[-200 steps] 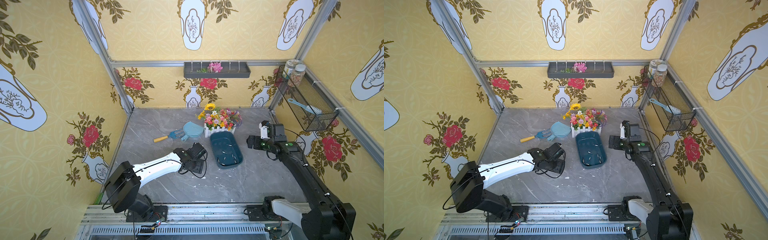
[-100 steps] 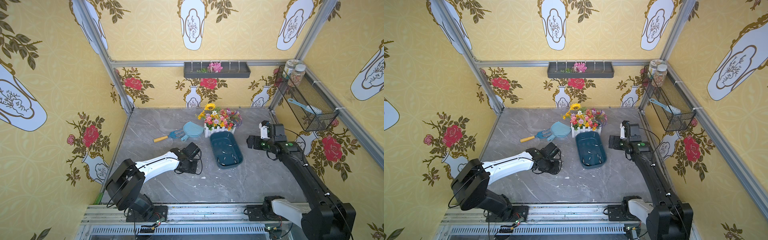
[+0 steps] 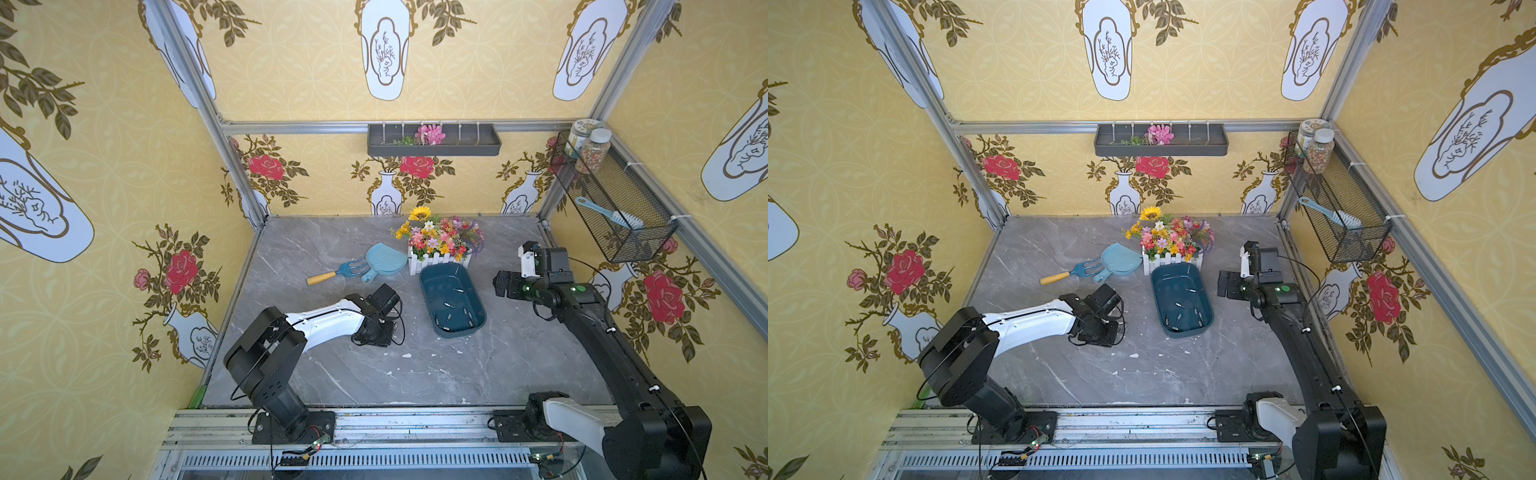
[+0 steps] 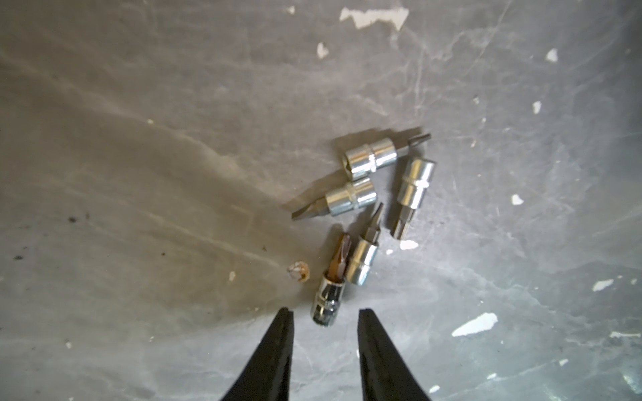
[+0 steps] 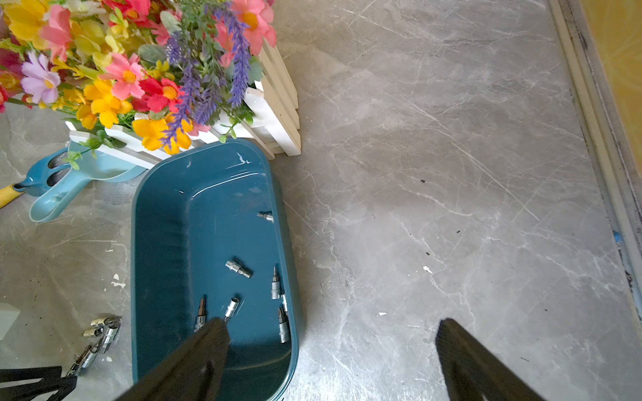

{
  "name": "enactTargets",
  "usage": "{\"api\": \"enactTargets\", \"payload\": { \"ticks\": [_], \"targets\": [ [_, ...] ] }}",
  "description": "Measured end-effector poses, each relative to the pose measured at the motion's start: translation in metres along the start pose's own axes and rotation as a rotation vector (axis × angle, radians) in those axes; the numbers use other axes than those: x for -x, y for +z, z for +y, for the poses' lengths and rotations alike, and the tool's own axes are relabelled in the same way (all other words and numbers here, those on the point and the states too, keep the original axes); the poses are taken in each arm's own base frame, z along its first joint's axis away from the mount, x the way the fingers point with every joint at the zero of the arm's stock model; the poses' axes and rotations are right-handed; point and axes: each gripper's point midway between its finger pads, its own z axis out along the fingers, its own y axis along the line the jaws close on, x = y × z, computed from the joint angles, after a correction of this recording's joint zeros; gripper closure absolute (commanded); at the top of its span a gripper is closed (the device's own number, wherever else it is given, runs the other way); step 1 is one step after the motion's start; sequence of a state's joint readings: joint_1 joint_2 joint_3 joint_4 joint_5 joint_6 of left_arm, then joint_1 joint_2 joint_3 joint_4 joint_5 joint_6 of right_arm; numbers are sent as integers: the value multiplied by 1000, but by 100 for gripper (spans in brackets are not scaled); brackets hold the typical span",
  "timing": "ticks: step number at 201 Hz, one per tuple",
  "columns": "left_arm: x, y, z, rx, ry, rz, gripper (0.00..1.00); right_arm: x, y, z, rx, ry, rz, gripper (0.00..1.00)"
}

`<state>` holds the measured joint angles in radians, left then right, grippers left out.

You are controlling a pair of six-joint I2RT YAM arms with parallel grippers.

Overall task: Put the bit on the desktop into the storage box
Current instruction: Pick up the screwdriver bit from the center of the board.

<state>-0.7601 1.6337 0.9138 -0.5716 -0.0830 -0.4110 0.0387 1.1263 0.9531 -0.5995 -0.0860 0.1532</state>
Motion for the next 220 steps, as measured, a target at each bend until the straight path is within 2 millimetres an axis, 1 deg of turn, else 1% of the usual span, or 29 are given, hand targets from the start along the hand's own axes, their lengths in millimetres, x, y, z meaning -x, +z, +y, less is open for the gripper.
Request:
{"api": "enactTargets", "payload": {
  "ticks": [48, 99, 136, 166, 220],
  "targets": [
    [1, 8, 0, 12, 7, 19, 68, 0, 0, 0, 0, 0, 0, 3],
    [3, 10, 0, 21, 10, 20, 77, 0, 0, 0, 0, 0, 0, 3],
    [3, 9, 1, 24, 10, 15, 82, 0, 0, -1, -3, 0, 0, 3],
    [2, 8, 1, 19, 10, 17, 84, 0, 0, -1, -4, 0, -1, 3],
    [2, 4, 1, 14, 10, 10, 85, 0, 0, -1, -4, 0, -1, 3]
  ]
}}
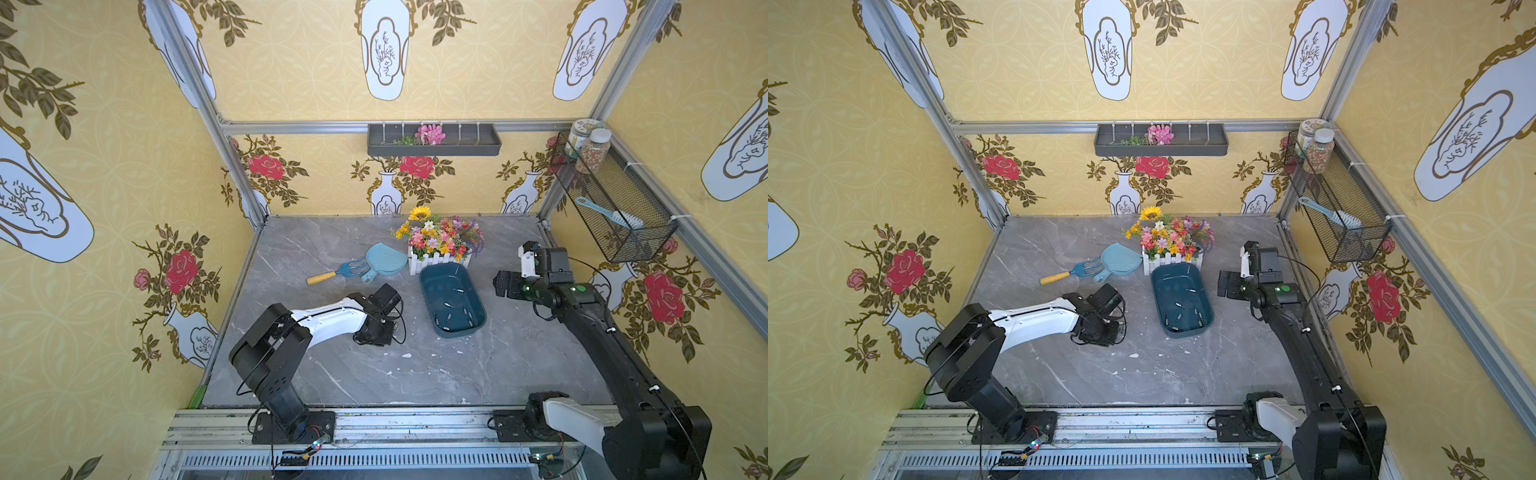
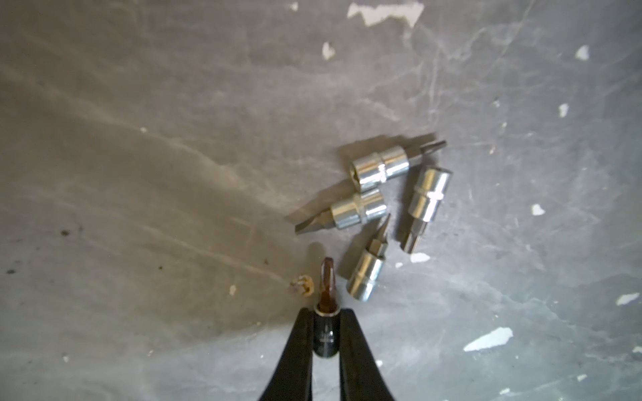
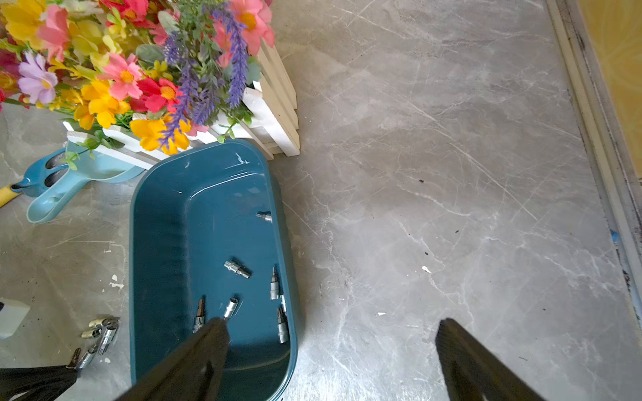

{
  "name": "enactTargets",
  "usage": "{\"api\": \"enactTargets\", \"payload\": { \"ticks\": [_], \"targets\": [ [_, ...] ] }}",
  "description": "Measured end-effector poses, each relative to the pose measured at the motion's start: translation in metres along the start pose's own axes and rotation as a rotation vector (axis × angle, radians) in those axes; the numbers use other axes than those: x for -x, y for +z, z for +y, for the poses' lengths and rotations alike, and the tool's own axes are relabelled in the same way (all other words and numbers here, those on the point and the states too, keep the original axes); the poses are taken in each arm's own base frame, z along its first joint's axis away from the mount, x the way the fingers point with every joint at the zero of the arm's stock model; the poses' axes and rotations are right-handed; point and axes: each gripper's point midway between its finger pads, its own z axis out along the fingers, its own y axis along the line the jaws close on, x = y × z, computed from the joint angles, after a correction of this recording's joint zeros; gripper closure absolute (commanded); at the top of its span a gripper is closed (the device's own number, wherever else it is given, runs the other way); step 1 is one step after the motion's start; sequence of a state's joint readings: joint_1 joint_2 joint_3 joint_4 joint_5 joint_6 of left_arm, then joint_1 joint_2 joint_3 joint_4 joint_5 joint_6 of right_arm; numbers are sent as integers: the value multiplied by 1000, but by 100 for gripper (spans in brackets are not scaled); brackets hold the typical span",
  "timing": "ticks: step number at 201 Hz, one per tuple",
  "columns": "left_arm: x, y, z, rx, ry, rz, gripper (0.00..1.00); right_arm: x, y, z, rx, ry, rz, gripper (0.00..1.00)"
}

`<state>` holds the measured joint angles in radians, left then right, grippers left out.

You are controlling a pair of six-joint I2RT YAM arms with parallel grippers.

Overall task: Put the bit on the desktop into the storage box
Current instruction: Pick up the screwdriver bit from the center of the board.

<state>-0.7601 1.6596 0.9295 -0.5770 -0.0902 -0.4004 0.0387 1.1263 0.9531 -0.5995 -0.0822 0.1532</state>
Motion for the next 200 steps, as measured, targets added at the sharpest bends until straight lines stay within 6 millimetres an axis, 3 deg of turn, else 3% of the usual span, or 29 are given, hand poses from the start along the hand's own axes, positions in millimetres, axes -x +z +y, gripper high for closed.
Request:
{"api": "enactTargets", "payload": {
  "ticks": [42, 88, 150, 200],
  "targets": [
    [5, -12, -4, -20, 0, -34, 86, 0, 0, 0, 0, 0, 0, 3],
    [28, -43, -18, -80, -6, -133, 87, 0, 0, 0, 0, 0, 0, 3],
    [69, -88, -47, -166, -4, -267, 89, 0, 0, 0, 1, 0, 0, 3],
    [92, -99, -82, -213, 50, -306, 89, 0, 0, 0, 1, 0, 0, 3]
  ]
}}
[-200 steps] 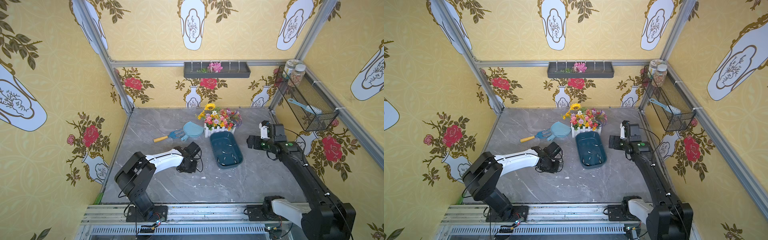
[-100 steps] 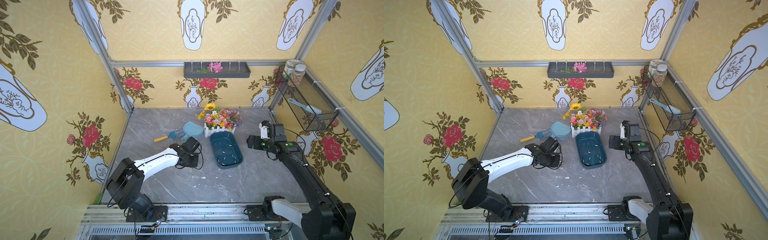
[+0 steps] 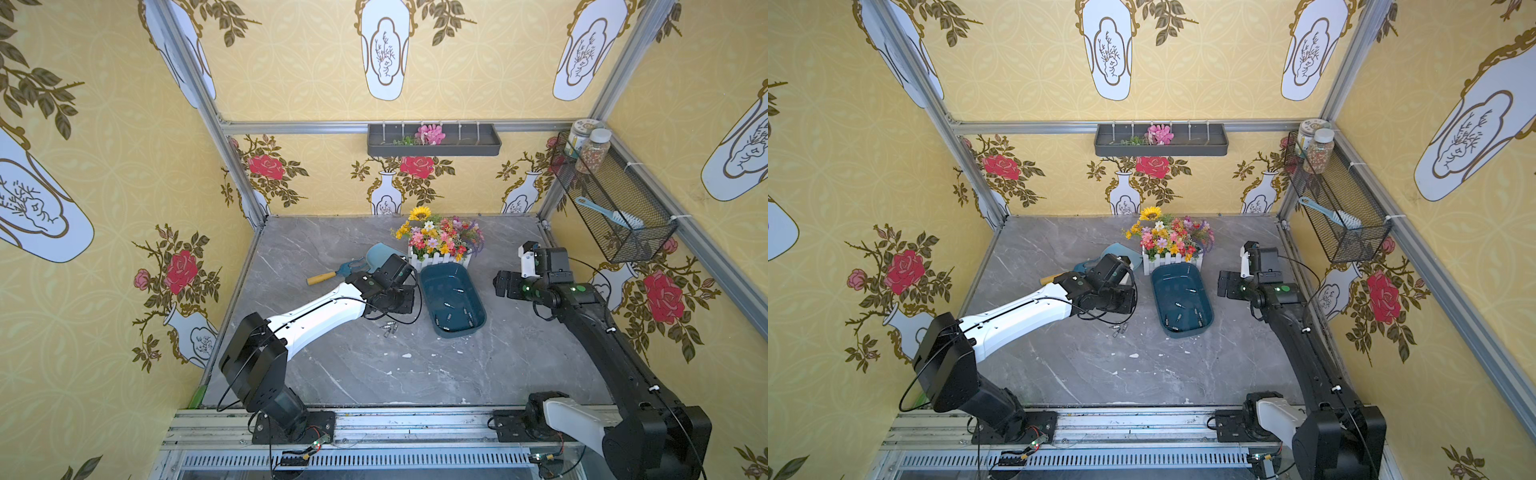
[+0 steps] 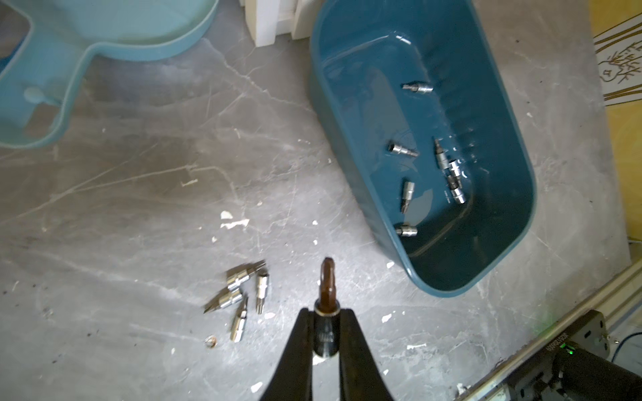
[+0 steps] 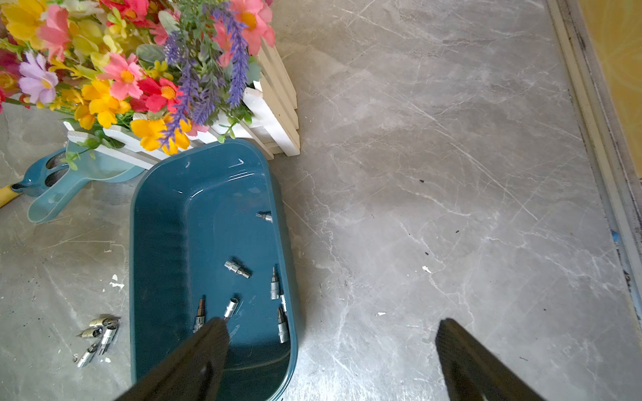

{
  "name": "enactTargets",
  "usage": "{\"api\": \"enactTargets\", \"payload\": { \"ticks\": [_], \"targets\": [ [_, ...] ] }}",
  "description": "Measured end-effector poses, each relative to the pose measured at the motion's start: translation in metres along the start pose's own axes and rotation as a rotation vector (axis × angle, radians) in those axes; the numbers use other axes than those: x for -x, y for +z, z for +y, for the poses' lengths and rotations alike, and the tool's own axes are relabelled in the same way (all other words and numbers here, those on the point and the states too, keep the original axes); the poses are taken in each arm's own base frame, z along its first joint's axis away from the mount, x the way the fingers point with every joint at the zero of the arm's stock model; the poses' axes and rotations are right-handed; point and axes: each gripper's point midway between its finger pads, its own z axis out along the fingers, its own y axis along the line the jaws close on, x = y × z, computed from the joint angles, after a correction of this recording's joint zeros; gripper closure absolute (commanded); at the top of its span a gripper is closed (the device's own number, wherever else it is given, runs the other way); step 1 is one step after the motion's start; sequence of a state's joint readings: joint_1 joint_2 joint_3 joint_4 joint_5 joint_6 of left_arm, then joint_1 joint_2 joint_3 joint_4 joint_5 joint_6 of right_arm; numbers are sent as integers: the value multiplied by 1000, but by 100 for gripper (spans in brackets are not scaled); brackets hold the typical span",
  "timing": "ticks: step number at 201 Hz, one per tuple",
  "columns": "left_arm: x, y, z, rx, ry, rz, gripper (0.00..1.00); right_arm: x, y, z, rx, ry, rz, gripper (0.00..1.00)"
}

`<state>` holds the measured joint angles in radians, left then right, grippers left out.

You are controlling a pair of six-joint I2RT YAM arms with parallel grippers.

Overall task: Put the bit on the desktop into the storage box
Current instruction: Place the screwdriver bit in the storage box.

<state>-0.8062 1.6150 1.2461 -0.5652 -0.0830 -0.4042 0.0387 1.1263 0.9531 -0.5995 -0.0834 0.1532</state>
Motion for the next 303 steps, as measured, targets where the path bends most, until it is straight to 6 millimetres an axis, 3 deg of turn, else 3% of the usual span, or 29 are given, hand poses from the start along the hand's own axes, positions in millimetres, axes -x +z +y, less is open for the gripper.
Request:
{"api": "enactTargets", "payload": {
  "ticks": [80, 158, 222, 303],
  "targets": [
    [25, 24, -55, -89, 108, -3, 90, 0, 0, 0, 1, 0, 0, 3],
    [37, 50, -87, -169, 159, 15, 90, 0, 0, 1, 3, 0, 1, 3],
    [40, 69, -98, -188, 182, 31, 90, 0, 0, 1, 3, 0, 1, 3],
    [38, 74, -100, -198, 183, 44, 90, 0, 0, 1, 3, 0, 2, 3]
  ]
}}
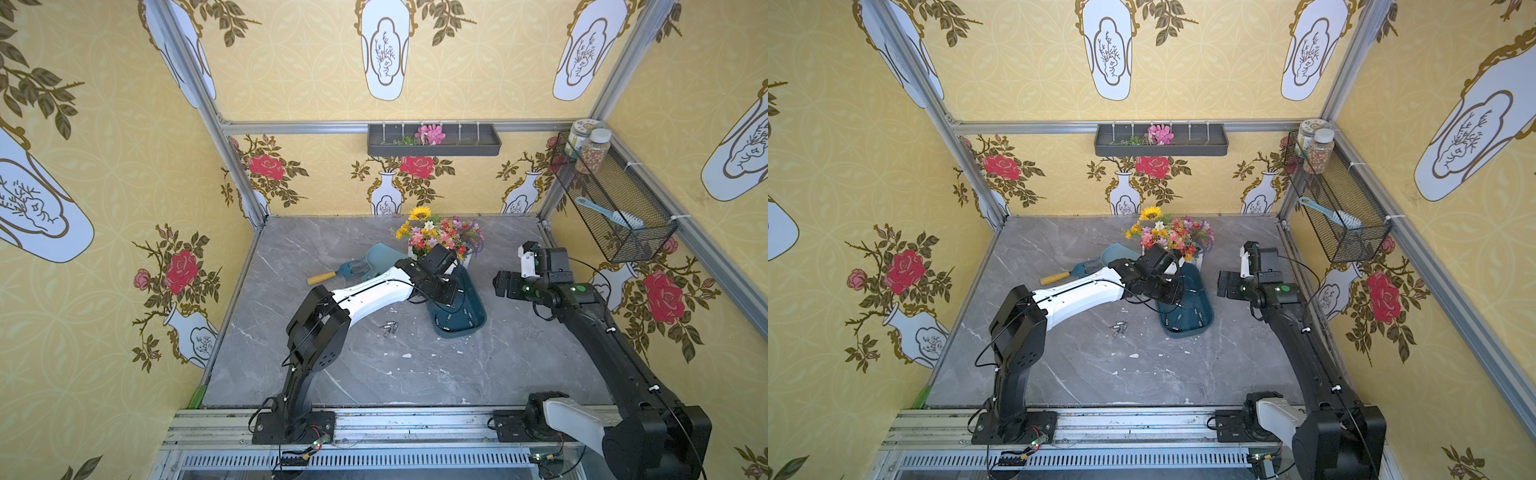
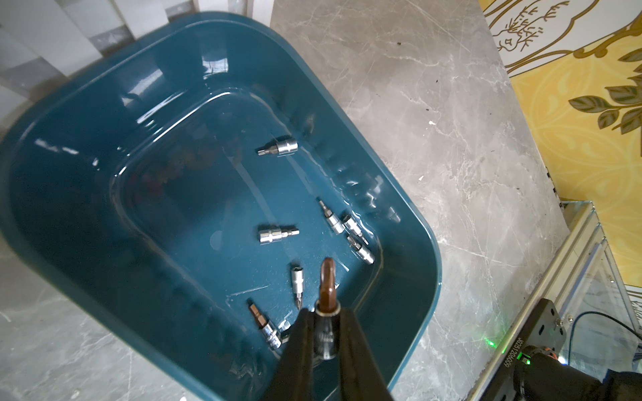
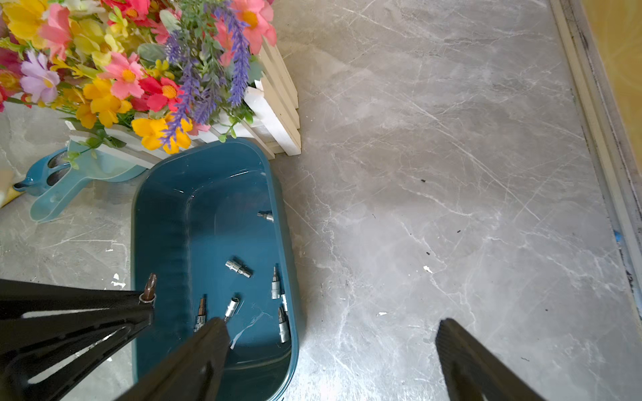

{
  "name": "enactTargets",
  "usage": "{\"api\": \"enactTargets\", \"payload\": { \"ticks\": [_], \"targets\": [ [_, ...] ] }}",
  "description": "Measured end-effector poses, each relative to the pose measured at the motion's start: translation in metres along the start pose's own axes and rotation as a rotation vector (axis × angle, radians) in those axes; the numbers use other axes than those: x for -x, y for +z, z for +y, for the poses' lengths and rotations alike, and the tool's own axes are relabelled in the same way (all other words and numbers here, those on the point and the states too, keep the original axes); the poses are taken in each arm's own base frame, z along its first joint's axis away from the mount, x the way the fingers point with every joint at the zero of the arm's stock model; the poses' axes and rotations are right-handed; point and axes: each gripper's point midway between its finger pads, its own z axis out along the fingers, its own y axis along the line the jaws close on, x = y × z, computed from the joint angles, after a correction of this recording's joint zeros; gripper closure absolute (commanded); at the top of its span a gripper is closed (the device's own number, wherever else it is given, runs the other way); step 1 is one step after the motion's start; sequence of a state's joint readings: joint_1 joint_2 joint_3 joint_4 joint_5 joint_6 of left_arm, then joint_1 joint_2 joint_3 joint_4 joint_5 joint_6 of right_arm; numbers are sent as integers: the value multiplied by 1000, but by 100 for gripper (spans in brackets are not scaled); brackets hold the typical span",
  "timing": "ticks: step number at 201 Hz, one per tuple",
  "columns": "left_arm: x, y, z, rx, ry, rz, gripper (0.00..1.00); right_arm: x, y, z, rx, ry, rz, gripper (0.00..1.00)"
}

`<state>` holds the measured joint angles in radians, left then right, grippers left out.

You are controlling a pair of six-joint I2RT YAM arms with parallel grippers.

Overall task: Put the bit on the desktop into the storage box
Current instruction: Place the screwdriver bit in the storage box, then pick up the screwdriver bit from the center of the board.

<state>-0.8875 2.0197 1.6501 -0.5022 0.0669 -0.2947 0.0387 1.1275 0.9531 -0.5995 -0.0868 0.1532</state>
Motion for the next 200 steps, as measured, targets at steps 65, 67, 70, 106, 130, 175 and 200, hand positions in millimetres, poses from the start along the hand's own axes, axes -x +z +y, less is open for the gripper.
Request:
{"api": "enactTargets", "payload": {
  "ticks": [65, 67, 70, 106, 130, 175, 200],
  "targets": [
    [0, 0, 0, 0, 0, -1, 88, 0, 0, 0, 0, 0, 0, 3],
    [0, 0, 0, 0, 0, -1, 88, 0, 0, 0, 0, 0, 0, 3],
    [0, 0, 0, 0, 0, -1, 88, 0, 0, 0, 0, 0, 0, 3],
    [0, 0, 0, 2, 0, -2, 82, 0, 0, 0, 0, 0, 0, 3],
    [2, 0, 3, 15, -1, -8, 70, 0, 0, 0, 0, 0, 0, 3],
    [0, -6, 7, 40, 0, -21, 58, 0, 0, 0, 0, 0, 0, 3],
    [0, -12, 9, 49, 1, -32, 53, 0, 0, 0, 0, 0, 0, 3]
  ]
}}
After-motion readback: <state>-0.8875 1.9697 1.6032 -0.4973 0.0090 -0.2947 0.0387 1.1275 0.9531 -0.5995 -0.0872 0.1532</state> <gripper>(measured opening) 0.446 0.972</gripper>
